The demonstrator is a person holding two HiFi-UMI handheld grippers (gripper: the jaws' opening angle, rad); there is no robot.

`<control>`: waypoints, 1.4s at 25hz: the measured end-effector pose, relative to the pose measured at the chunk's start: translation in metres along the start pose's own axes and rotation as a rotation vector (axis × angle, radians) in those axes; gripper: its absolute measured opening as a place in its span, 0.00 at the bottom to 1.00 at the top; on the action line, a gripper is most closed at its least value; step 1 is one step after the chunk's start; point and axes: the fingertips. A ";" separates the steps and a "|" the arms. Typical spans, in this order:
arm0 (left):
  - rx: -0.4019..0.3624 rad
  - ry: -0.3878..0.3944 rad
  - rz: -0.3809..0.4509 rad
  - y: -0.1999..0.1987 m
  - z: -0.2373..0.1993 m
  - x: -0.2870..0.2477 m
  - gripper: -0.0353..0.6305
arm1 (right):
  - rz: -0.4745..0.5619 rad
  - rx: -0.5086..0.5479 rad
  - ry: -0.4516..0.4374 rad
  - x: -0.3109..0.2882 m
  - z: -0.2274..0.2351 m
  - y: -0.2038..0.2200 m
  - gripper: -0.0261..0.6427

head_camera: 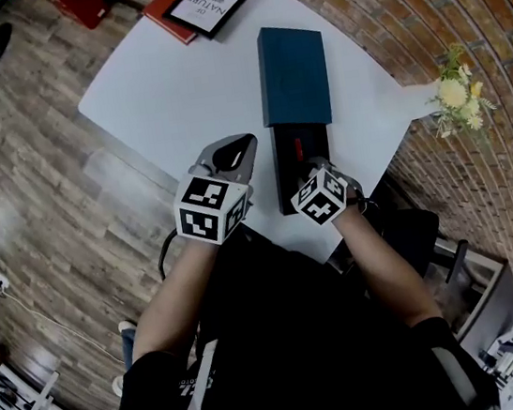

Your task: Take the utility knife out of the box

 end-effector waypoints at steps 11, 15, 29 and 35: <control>-0.001 0.008 0.000 -0.002 -0.005 0.006 0.06 | -0.075 -0.011 0.034 -0.010 0.017 -0.005 0.17; 0.002 0.007 0.002 -0.003 -0.009 0.008 0.06 | -0.120 0.023 -0.006 -0.014 0.015 -0.005 0.16; 0.010 0.036 -0.010 -0.003 -0.008 -0.003 0.06 | -0.116 0.188 -0.045 0.001 0.000 0.018 0.16; 0.009 0.045 -0.019 -0.002 -0.004 -0.010 0.06 | -0.140 0.047 0.028 -0.005 0.009 0.019 0.16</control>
Point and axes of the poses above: the fingertips, and each gripper's own axes: x backward along the fingers, z to its right, y out of its underside, and after that the axes turned 12 degrees about y, right-handed
